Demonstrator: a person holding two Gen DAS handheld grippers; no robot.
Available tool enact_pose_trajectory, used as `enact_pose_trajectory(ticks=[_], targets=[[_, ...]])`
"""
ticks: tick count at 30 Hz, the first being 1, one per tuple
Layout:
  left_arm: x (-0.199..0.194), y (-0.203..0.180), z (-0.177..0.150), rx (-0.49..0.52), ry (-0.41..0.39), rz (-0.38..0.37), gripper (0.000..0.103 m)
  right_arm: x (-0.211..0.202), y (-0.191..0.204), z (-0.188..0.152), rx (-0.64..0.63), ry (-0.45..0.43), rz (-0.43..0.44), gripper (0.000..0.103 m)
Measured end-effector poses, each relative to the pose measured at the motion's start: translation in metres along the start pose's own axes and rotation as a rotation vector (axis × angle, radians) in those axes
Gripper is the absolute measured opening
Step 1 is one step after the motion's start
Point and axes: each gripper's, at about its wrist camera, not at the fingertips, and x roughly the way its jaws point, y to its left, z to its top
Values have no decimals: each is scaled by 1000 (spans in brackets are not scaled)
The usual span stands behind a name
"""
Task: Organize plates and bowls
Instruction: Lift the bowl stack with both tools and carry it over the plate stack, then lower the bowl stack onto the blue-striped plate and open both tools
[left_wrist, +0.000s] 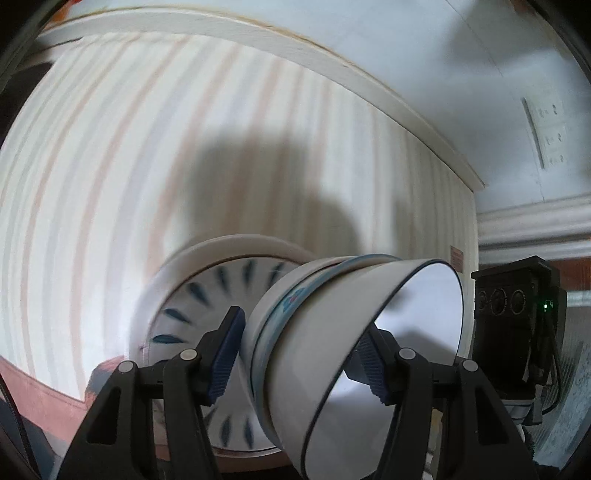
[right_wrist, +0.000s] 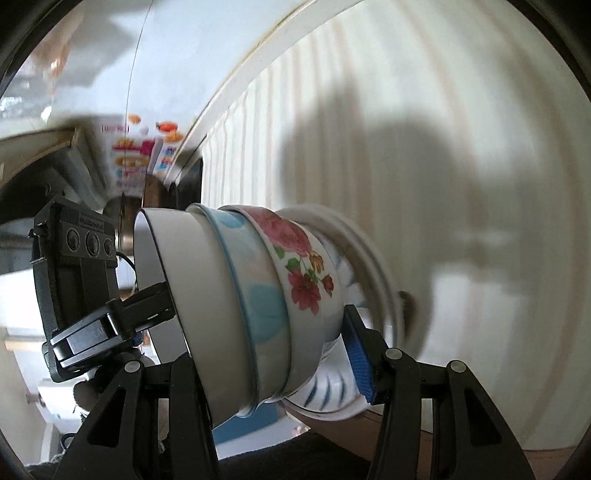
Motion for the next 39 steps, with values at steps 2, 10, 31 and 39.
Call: enact_pose_trajectory(ticks=[2,10,31,39], targets=[[0,10,-2,-20,-3,5,56,12,7,4,-13,19,-5,53],[9,28,-9,-62,-1,18,56,42,12,2,-42,85,-25,53],[19,32,-8,-45,3,47,56,59,8,7,-47,97,-52,53],[12,31,-11,-17,-10,67,56,60,14,5,-59,96,-77,55]])
